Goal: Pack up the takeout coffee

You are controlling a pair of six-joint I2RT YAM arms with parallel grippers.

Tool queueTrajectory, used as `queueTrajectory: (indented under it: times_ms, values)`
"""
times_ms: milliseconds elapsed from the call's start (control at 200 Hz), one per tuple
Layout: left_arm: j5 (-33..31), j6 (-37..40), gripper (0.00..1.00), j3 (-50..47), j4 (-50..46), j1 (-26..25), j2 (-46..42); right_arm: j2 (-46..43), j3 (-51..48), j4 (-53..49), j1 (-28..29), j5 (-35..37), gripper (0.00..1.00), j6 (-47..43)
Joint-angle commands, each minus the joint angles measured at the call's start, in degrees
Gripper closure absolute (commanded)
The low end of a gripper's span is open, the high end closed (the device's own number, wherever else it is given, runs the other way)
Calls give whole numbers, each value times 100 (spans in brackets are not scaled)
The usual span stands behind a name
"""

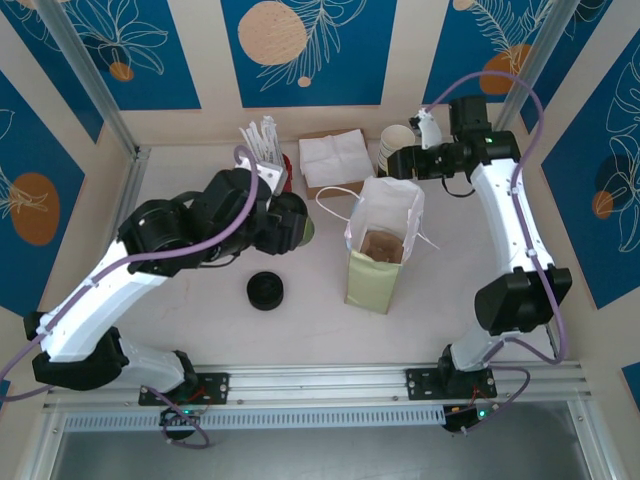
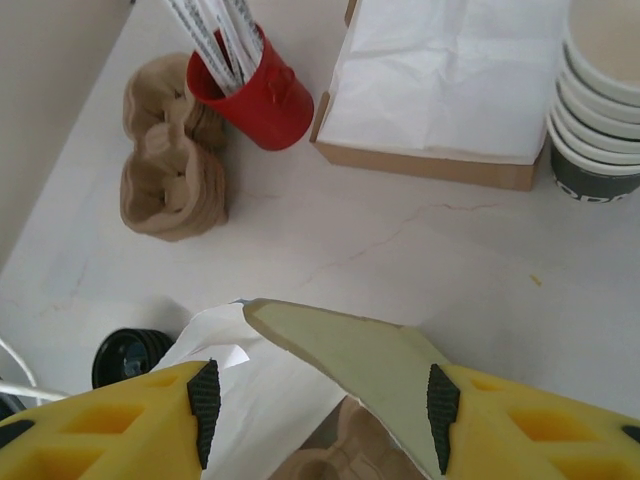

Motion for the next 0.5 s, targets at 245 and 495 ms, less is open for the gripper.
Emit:
queueTrajectory:
  times_ms: [245, 495]
  values:
    - [756, 380, 25, 923, 13, -33, 640, 439, 458, -816, 335, 460, 41, -1083]
    - [1163, 427, 25, 1542, 156, -32, 1069, 528, 420, -863, 366, 629, 45, -1218]
